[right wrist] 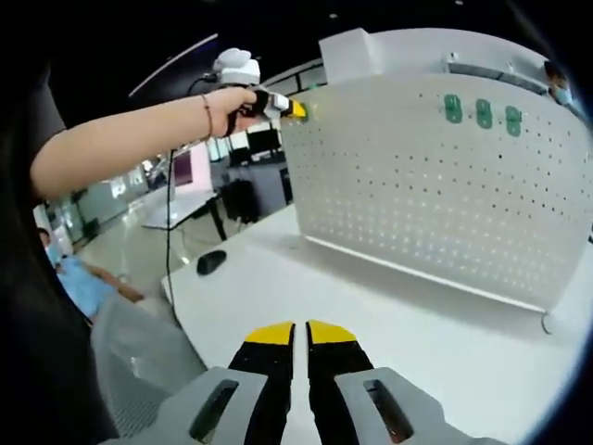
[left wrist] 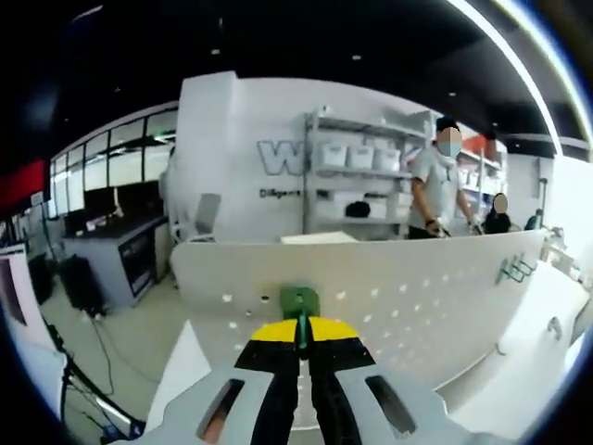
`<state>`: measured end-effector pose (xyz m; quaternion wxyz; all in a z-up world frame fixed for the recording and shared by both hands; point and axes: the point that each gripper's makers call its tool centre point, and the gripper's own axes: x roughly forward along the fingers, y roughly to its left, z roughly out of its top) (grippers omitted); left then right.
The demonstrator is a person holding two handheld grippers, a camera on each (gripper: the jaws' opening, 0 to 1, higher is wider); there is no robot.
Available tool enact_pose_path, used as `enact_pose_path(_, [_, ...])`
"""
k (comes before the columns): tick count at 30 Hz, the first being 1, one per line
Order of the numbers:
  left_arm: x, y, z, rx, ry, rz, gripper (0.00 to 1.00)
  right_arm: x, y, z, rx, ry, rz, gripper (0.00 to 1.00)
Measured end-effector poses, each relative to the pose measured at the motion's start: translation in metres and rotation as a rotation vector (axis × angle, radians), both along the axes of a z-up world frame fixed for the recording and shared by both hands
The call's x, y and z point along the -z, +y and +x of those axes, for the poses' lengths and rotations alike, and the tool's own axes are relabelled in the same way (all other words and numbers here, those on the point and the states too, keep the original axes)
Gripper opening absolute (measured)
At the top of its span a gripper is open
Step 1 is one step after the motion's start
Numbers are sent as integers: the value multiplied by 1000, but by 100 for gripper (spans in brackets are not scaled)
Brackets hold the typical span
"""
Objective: Insert the hook assembly into the mounting plate slot until the hook locks in place.
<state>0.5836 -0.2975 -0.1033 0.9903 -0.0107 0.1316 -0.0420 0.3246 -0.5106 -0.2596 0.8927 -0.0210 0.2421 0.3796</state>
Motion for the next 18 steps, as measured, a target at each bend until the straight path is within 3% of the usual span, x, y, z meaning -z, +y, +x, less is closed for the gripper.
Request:
enact_pose_path(14, [-3,-20,2,19,-11,-7,1,-1,-1,1,10,0,10,3])
enact_pose_path(18, [1,-22,5,25,10,-8,1,-1,-2,0,8,0,10,3])
